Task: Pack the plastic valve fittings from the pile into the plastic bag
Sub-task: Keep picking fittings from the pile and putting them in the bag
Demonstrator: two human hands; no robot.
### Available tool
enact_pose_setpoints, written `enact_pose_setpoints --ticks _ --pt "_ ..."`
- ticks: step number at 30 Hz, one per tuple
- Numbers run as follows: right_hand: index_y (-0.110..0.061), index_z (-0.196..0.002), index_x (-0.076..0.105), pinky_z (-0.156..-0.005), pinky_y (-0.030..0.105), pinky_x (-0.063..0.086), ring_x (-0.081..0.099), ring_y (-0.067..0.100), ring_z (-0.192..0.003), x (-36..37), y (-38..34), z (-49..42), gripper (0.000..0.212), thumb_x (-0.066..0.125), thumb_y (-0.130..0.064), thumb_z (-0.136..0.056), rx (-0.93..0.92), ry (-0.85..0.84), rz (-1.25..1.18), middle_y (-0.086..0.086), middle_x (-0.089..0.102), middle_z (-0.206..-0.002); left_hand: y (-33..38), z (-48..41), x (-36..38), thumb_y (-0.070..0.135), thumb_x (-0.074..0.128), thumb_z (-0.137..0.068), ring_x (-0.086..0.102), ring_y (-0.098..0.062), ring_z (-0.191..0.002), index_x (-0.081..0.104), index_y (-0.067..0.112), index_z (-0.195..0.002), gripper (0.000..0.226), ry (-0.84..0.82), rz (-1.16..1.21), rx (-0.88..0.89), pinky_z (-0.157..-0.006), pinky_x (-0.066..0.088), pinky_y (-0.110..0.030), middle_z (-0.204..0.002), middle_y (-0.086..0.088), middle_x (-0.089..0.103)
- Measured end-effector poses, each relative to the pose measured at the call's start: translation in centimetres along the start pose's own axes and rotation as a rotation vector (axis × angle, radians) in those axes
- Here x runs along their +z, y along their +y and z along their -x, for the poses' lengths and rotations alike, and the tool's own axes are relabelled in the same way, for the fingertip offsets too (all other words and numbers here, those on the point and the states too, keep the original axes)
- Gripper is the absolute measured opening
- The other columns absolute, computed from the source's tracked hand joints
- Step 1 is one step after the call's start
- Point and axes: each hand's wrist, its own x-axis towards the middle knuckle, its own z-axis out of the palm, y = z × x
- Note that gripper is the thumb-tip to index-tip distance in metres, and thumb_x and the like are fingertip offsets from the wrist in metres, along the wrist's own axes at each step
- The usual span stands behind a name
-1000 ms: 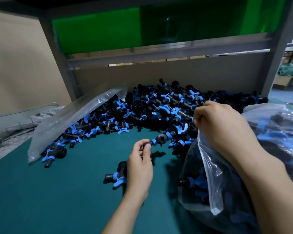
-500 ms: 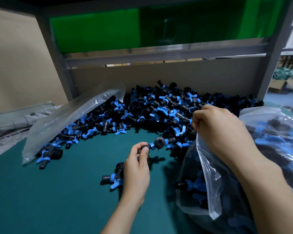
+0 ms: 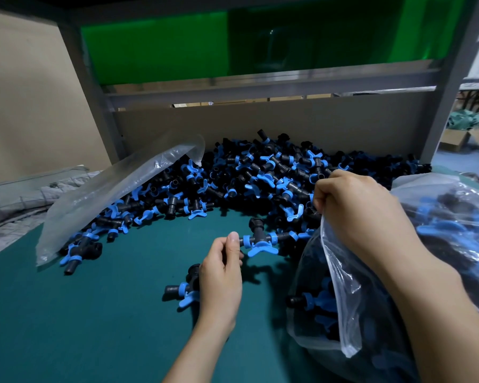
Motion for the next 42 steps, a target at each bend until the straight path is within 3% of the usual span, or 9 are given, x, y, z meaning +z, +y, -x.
enact_pose_setpoints --ticks 8,14,22,31,37,42 --pt "-0.029 -0.059 0.045 -0.063 0.03 0.025 0.053 0.021 -0.073 -0.2 -0.1 0.1 0.035 0.046 -0.002 -0.082 -0.002 0.004 -0.017 -0.007 0.052 -0.08 -0.3 -0.3 0.1 0.027 0.049 -0.102 0.059 -0.001 -0.071 0.064 0.029 -0.099 0.016 0.012 0.094 -0.037 -0.073 0.049 -0.018 -0.081 0.008 0.065" --pt "-0.029 -0.061 0.046 -0.063 0.031 0.027 0.054 0.022 -0.075 -0.2 -0.1 0.1 0.034 0.044 -0.002 -0.082 -0.002 -0.008 -0.02 -0.007 0.053 -0.083 -0.5 -0.4 0.0 0.025 0.048 -0.102 0.06 -0.002 -0.078 0.063 0.037 -0.1 0.02 0.018 0.072 -0.046 -0.07 0.045 -0.009 -0.088 0.009 0.067" --pt "-0.026 -0.063 0.051 -0.055 0.028 0.021 0.054 0.023 -0.072 -0.1 0.0 0.1 0.031 0.047 -0.001 -0.08 -0.003 -0.002 -0.001 -0.007 0.053 -0.08 -0.5 -0.4 0.1 0.022 0.047 -0.103 0.058 0.001 -0.076 0.063 0.034 -0.103 0.02 0.018 0.064 -0.042 -0.075 0.048 -0.017 -0.087 0.008 0.065" --pt "-0.026 -0.064 0.053 -0.063 0.031 0.029 0.055 0.023 -0.075 -0.1 -0.1 0.1 0.03 0.047 -0.002 -0.081 -0.002 0.002 -0.019 -0.007 0.054 -0.082 -0.2 -0.4 0.0 0.031 0.048 -0.101 0.06 -0.002 -0.074 0.065 0.028 -0.099 0.017 0.016 0.092 -0.025 -0.071 0.047 -0.011 -0.081 0.01 0.065" --pt "-0.026 -0.065 0.051 -0.065 0.031 0.031 0.055 0.022 -0.076 0.0 -0.1 0.1 0.029 0.048 -0.004 -0.084 -0.021 0.011 -0.026 -0.006 0.052 -0.082 -0.1 -0.2 -0.1 0.051 0.046 -0.091 0.06 -0.002 -0.07 0.065 0.023 -0.09 0.034 0.04 0.075 0.038 -0.063 0.045 -0.01 -0.076 0.004 0.066" --pt "-0.029 -0.057 0.042 -0.066 0.034 0.037 0.053 0.021 -0.077 -0.6 -0.6 0.3 0.037 0.046 -0.003 -0.083 -0.02 0.031 -0.123 -0.008 0.048 -0.077 1.6 0.4 -0.2 0.048 0.047 -0.092 0.059 -0.001 -0.068 0.066 0.023 -0.09 0.032 0.021 0.143 0.034 -0.064 0.045 -0.009 -0.073 0.009 0.066"
